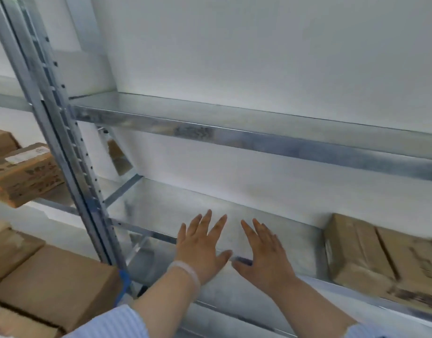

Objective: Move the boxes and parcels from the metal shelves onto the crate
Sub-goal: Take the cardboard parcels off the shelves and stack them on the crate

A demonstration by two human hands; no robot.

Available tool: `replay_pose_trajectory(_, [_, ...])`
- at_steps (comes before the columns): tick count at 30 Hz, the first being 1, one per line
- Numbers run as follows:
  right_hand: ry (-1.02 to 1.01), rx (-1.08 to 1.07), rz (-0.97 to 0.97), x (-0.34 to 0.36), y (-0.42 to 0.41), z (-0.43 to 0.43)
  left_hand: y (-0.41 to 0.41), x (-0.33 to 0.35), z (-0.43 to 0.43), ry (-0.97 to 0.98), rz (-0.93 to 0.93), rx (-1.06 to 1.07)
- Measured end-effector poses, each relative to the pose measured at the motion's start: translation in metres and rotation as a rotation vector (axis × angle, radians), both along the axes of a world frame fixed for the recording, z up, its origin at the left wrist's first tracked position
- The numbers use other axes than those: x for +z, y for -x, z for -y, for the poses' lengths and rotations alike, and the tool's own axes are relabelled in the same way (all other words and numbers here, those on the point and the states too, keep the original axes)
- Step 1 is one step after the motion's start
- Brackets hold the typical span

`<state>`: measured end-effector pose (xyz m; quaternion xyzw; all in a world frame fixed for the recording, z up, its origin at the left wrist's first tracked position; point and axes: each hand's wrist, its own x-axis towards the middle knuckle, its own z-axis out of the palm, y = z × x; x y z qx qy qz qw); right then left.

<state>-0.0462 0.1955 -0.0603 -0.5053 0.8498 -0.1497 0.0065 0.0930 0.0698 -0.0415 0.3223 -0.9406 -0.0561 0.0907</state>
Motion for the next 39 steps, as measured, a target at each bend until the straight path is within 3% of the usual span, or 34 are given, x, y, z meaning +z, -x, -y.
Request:
replay_pose_trajectory(10, [-0.08, -0.263, 0.046, 0.0, 0.103, -0.129, 0.133, 0.001, -0.103, -0.054, 0.023, -0.294])
replay_pose_trajectory(15, [-0.052, -0.33, 0.063, 0.0, 0.156, -0.175, 0.192, -0.006, -0.149, -0.109, 0.069, -0.338])
replay_pose_trajectory(27, [-0.152, -0.306, 0.19, -0.011, 0.239, -0.205, 0.292, -0.047, -0.183, -0.201, 0.196, -0.194])
replay_pose_trajectory(32, [-0.202, -0.229, 0.149, -0.02, 0.248, -0.201, 0.301, -0.054, -0.184, -0.265, 0.236, -0.169])
replay_pose_trajectory(39, [-0.225, -0.102, 0.046, -0.033, 0.244, -0.184, 0.273, -0.053, -0.181, -0.419, 0.105, -0.038])
